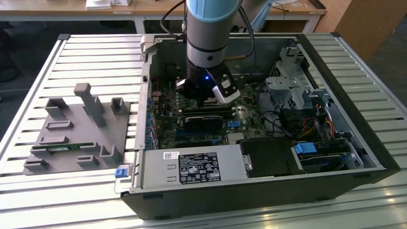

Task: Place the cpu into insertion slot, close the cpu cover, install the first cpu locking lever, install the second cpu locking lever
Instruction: 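Install the second cpu locking lever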

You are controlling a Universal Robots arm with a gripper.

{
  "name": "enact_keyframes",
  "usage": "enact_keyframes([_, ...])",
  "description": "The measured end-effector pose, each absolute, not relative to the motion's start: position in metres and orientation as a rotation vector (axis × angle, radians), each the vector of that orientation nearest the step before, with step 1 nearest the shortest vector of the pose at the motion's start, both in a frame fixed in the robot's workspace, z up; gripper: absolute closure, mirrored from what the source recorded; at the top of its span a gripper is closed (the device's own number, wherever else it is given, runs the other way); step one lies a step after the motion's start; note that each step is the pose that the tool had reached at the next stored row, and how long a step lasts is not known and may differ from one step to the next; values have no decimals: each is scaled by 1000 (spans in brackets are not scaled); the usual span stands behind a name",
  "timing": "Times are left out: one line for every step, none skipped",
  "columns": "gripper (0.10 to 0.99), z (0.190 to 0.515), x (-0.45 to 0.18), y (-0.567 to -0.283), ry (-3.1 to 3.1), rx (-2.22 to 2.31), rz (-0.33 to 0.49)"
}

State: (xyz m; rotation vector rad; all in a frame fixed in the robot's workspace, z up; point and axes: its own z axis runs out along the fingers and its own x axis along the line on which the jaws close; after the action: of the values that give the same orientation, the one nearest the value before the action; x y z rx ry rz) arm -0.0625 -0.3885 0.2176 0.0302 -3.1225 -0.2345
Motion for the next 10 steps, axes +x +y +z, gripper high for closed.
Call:
enact_keyframes([965, 218, -63, -389, -3122, 30, -237])
enact_keyframes([965, 218, -63, -390, -3122, 29, -238])
enact_keyframes([965, 218, -63, -391, -3122, 29, -240])
enact_keyframes([965, 218, -64, -392, -3122, 28, -243])
enact_keyframes([965, 218, -64, -393, -3122, 29, -248])
enact_keyframes([965, 217, -65, -393, -3121, 29, -253])
enact_keyframes([965, 217, -65, -393, -3121, 29, -258])
enact_keyframes([965, 217, -66, -393, -3120, 28, -264])
enact_keyframes([965, 216, -66, -393, -3120, 29, -269])
enact_keyframes([965, 215, -67, -393, -3120, 29, -275])
